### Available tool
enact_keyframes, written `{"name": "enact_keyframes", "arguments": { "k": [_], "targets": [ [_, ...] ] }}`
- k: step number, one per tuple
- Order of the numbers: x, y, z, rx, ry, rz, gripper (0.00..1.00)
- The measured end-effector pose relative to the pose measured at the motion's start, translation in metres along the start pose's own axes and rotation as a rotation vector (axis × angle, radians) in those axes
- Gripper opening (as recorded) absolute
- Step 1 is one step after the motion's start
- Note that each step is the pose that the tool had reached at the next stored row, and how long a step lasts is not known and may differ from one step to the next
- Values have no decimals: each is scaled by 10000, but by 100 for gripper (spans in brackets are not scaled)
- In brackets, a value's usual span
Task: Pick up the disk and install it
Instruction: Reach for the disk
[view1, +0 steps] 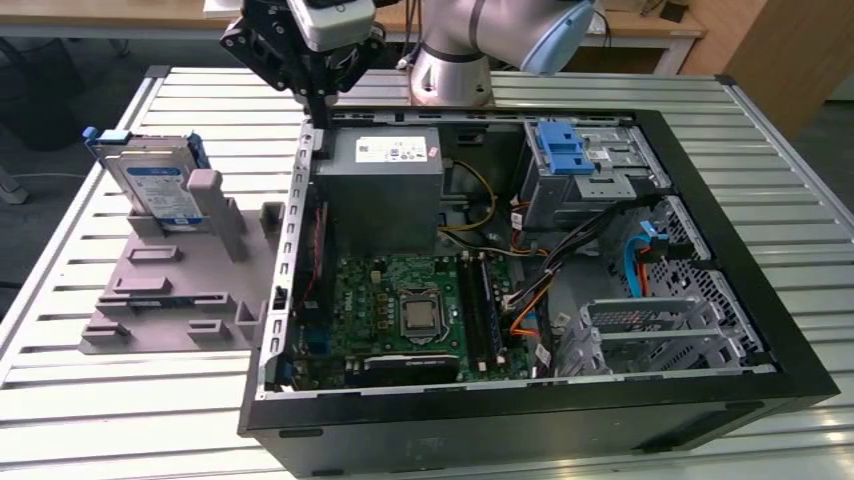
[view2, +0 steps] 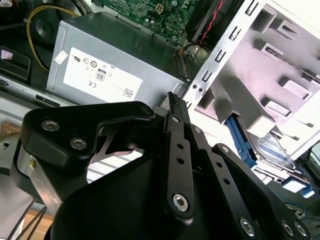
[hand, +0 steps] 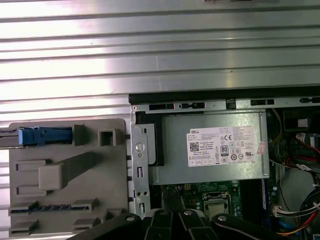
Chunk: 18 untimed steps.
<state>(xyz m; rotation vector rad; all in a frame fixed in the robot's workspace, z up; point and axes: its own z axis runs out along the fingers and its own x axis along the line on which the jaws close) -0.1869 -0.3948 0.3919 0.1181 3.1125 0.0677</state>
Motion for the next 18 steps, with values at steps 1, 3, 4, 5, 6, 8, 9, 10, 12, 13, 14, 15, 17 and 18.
{"name": "enact_keyframes", "arguments": {
  "k": [1,3,4,5,6,8,9,10,12,13,14,15,17,18],
  "targets": [
    [10,0,0,1,0,0,11],
    [30,0,0,1,0,-1,11],
    [40,0,0,0,0,-1,11],
    [50,1,0,1,0,-1,11],
    [60,1,0,1,0,-1,11],
    [81,2,0,1,0,-1,11],
    [91,2,0,1,0,-1,11],
    [102,2,0,1,0,0,11],
    [122,3,0,0,0,0,11],
    [132,4,0,0,0,-1,11],
    [143,4,0,0,0,-1,11],
    [155,5,0,1,0,-1,11],
    [177,7,0,1,0,0,11],
    [188,8,0,0,0,0,11]
  ]
}}
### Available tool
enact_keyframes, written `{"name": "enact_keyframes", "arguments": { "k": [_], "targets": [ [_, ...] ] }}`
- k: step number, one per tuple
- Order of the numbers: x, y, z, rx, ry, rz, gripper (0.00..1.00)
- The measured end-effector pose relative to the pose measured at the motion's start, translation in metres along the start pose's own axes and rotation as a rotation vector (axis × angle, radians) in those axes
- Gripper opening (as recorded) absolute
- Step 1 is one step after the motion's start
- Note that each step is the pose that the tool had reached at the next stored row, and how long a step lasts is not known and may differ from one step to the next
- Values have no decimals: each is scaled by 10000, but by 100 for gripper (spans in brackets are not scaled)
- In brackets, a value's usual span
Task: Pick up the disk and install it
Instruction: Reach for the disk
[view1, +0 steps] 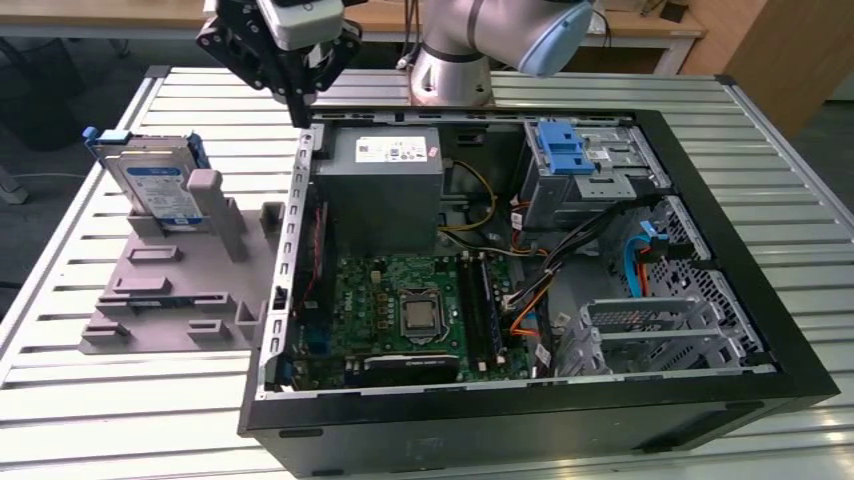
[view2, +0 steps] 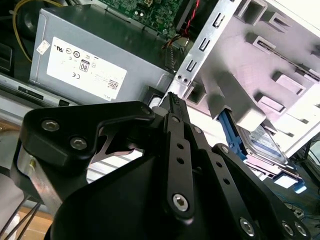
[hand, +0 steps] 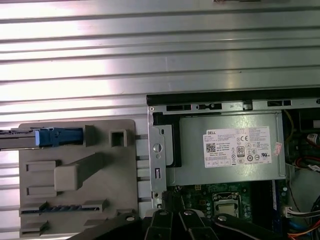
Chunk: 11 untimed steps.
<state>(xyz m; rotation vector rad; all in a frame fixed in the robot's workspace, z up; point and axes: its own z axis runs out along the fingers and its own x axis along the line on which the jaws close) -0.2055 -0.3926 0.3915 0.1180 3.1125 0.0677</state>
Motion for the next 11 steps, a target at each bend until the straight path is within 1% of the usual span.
{"name": "enact_keyframes", "arguments": {
  "k": [6,11],
  "targets": [
    [66,16,1,0,0,0,11],
    [113,42,2,0,0,0,11]
  ]
}}
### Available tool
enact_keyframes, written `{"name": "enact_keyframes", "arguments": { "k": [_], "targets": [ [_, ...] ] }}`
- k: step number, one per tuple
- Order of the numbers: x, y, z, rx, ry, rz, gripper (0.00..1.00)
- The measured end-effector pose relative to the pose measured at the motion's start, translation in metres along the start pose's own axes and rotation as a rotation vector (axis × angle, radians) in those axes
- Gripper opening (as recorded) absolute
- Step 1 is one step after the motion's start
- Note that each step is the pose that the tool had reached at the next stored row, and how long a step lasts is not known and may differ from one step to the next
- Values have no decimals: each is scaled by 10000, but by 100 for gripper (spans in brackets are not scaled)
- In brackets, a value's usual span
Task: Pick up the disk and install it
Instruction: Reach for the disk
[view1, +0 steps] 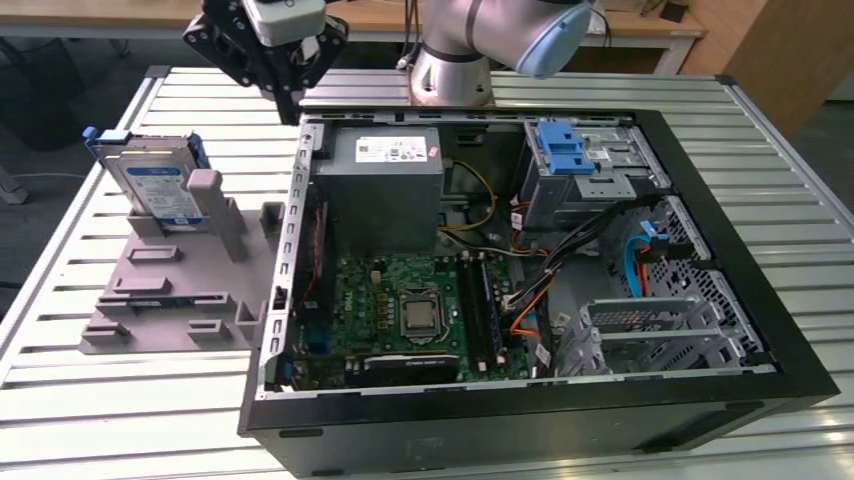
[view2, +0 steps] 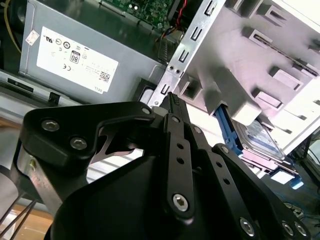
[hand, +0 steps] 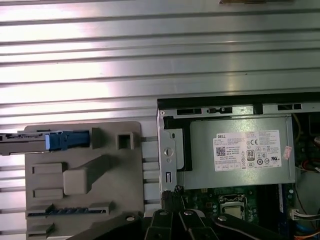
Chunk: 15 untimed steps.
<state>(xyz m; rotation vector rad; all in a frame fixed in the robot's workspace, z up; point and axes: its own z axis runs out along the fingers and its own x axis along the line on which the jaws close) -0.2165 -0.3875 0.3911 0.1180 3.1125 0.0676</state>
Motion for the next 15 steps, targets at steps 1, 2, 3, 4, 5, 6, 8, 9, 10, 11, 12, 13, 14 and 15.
{"name": "enact_keyframes", "arguments": {
  "k": [1,2,3,4,5,6,8,9,10,11,12,13,14,15],
  "targets": [
    [8,8,0,0,0,0,11],
    [13,22,1,1,1,-1,11],
    [15,29,1,0,0,0,11],
    [15,30,1,0,0,0,11],
    [15,30,1,0,0,-1,11],
    [15,30,2,-1,0,-2,11],
    [15,32,1,0,1,0,11],
    [15,32,1,0,0,0,11],
    [15,32,1,0,0,0,11],
    [16,32,1,0,0,0,11],
    [16,32,1,0,0,0,11],
    [17,33,1,0,0,0,11],
    [18,33,1,0,0,0,11],
    [24,33,1,0,1,2,11]
  ]
}}
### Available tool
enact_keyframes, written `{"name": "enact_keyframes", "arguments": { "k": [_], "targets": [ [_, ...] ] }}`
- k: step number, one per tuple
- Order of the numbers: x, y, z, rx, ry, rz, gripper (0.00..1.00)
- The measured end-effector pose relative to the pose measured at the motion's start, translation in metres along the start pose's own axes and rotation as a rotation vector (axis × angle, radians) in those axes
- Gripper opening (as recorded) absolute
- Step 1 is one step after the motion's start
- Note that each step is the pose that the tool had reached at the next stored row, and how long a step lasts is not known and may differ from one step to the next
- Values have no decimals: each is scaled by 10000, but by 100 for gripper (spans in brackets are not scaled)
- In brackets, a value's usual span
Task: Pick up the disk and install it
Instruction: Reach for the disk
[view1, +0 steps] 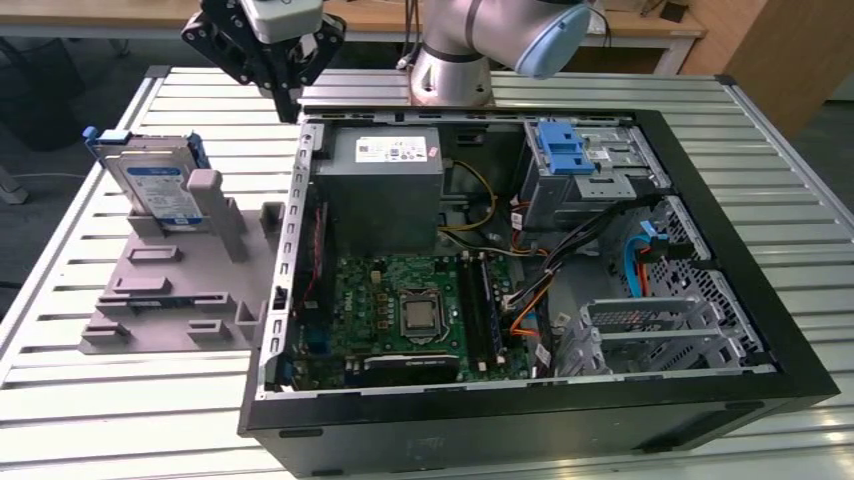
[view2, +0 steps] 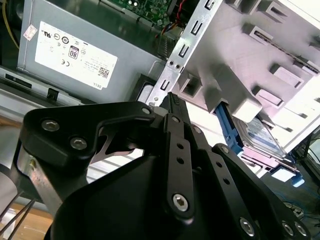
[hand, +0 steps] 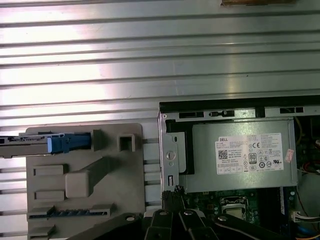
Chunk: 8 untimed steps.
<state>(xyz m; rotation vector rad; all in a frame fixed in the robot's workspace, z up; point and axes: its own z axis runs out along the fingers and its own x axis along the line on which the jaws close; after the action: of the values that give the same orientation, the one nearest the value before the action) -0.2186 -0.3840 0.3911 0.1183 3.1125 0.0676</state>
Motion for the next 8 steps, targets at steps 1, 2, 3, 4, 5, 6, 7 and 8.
{"name": "enact_keyframes", "arguments": {
  "k": [1,2,3,4,5,6,7,8],
  "targets": [
    [7,0,0,0,0,-1,11],
    [16,-1,0,0,0,-2,11],
    [27,-1,0,0,-1,-2,11],
    [39,-1,-1,0,0,-2,11],
    [50,-1,-1,0,0,-2,11],
    [61,-1,-1,0,-1,-1,11],
    [73,-1,-1,-1,0,-1,11],
    [85,-1,-1,0,0,-1,11]
  ]
}}
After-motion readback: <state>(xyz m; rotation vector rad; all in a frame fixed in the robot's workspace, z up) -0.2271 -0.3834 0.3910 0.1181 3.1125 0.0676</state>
